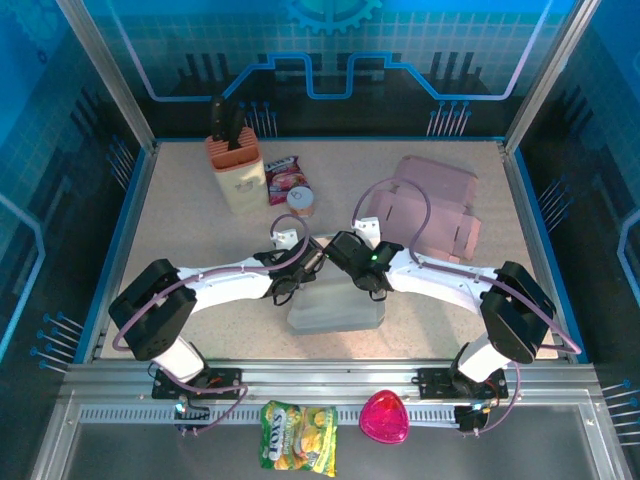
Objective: Fold the paper box
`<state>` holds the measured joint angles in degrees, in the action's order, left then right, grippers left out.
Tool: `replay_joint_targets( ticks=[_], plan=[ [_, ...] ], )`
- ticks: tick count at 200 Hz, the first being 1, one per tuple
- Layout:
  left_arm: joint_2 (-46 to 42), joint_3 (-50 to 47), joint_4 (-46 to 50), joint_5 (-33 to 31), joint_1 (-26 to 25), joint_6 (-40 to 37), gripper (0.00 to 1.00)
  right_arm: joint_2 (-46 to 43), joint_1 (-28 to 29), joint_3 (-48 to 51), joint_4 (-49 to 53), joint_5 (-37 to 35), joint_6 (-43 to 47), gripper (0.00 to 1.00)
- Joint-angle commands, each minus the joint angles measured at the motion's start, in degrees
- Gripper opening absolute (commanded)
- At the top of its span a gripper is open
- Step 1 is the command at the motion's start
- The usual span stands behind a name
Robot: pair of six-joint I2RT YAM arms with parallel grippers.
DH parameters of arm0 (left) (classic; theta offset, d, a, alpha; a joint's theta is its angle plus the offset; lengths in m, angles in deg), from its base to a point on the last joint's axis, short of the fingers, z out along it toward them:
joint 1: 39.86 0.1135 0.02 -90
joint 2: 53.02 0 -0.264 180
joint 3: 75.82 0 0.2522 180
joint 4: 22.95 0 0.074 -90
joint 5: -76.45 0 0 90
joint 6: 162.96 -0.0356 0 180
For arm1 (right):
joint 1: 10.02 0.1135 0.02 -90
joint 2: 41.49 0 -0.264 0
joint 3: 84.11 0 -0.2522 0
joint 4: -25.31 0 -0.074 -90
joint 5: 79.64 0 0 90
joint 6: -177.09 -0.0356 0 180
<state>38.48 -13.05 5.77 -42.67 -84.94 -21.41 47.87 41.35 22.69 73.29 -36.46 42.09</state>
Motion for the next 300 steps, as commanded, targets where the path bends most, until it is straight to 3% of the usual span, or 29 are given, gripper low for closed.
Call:
replay_joint_targets(
  ticks=[1, 8, 55, 70, 94, 169, 196, 257, 300],
  plan=[
    [-0.1, 0.1, 6.7, -3.0, 0.3, -0.1, 0.0, -1.5, 0.0, 0.9, 1.6, -3.7, -1.1, 0.0],
    [-1.0, -0.3, 6.1, -2.9, 0.3, -0.7, 0.0, -1.5, 0.0, 0.9, 1.6, -3.7, -1.0, 0.0],
    [-9.0, -2.5, 0.9, -1.8, 0.6, -7.2, 0.42, -1.2, -0.1, 0.7, 1.6, -3.4, -1.1, 0.0],
    [-9.7, -2.7, -0.4, -0.2, 1.1, -9.2, 0.49, -1.1, 0.0, 0.6, 1.7, -3.3, -1.1, 0.0],
    [-8.5, -2.0, -1.0, 2.5, 2.4, -11.1, 0.5, -1.2, -0.1, 0.6, 1.7, -3.2, -1.2, 0.0],
    [-3.9, -0.4, -4.2, 4.9, 4.4, -13.1, 0.36, -1.7, -0.1, 0.9, 1.7, -3.0, -1.1, 0.0],
    [-1.1, 1.5, -2.4, 3.0, 4.4, -13.0, 0.22, -1.6, -0.1, 0.9, 1.7, -3.0, -1.2, 0.0],
    [1.0, 2.6, 2.0, -2.5, 3.3, -8.7, 0.0, -1.0, -0.1, 0.9, 1.5, -3.3, -1.5, 0.0],
    [2.1, 4.4, 5.8, -3.9, 2.5, -6.4, 0.0, -0.8, -0.1, 0.8, 1.5, -3.2, -1.4, 0.0]
  ],
)
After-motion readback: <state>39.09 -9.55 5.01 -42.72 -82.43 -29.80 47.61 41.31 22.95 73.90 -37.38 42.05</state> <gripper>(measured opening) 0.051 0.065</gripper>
